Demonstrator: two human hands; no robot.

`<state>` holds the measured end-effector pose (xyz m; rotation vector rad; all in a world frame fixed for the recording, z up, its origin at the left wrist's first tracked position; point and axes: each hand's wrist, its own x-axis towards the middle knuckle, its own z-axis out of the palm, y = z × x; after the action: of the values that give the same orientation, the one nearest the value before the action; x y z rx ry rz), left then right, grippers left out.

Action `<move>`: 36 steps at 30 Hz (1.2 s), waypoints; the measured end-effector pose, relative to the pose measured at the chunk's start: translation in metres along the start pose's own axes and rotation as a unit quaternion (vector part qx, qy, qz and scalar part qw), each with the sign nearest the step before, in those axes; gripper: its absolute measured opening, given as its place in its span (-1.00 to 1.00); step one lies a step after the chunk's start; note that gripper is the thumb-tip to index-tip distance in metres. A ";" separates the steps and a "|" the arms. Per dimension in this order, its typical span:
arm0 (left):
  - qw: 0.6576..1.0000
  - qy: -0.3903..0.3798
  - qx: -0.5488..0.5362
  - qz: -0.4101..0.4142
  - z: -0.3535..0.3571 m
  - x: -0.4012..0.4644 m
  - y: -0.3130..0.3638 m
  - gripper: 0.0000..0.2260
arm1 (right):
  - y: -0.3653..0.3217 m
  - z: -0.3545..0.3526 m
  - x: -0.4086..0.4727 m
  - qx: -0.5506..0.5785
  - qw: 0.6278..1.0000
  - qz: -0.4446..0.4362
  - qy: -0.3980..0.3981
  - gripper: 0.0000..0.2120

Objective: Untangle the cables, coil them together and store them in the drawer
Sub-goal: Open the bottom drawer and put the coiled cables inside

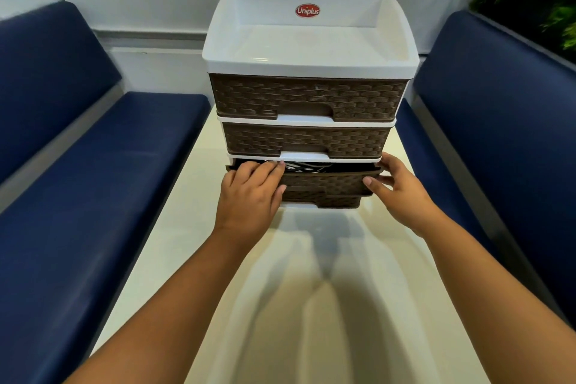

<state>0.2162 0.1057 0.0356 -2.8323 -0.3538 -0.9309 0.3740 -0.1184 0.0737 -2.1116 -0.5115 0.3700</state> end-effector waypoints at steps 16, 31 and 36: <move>0.968 0.127 -0.158 -0.147 0.006 -0.008 -0.002 -0.76 | 0.000 0.001 -0.002 0.012 1.000 -0.003 0.006 -0.48; 0.810 -0.064 -0.441 -0.380 0.003 0.012 -0.038 -0.43 | 0.005 0.008 0.011 0.047 0.998 0.011 0.034 -0.57; 0.810 -0.039 -0.414 -0.413 -0.004 0.020 -0.033 -0.58 | 0.005 0.015 0.015 0.042 0.996 0.017 0.073 -0.67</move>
<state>0.2205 0.1406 0.0527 -3.5050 -1.6653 -1.3519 0.3813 -0.1033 0.0607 -2.0501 -0.3702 0.2503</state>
